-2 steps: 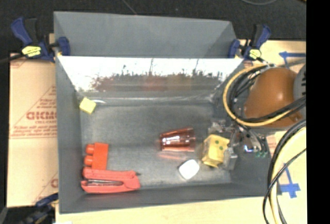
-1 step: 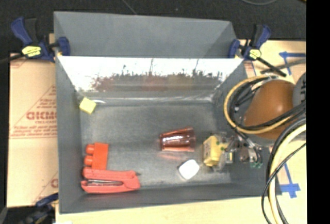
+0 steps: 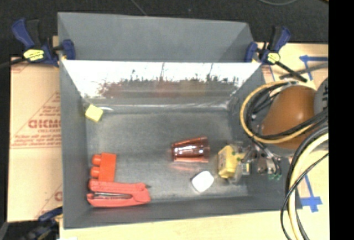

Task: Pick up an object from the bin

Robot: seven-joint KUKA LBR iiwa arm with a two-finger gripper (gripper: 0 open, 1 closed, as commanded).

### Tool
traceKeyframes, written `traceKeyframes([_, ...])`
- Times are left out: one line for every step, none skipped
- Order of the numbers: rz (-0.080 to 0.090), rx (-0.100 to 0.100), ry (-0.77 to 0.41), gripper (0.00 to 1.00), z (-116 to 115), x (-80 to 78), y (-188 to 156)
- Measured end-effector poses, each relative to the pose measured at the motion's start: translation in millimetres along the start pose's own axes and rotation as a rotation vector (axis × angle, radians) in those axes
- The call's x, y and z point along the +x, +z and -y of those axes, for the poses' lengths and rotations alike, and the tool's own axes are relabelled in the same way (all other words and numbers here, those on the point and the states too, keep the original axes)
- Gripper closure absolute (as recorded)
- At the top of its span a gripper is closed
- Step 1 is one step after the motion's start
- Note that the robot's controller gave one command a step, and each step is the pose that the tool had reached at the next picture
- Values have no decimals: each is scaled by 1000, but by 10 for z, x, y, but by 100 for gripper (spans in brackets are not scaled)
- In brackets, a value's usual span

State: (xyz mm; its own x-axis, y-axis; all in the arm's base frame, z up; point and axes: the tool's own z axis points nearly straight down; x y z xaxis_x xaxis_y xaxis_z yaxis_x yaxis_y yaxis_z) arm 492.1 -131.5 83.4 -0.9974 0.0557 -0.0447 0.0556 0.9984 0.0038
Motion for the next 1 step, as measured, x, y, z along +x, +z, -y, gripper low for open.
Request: traceKeyframes([23,10,-84,100,-169,-272,34])
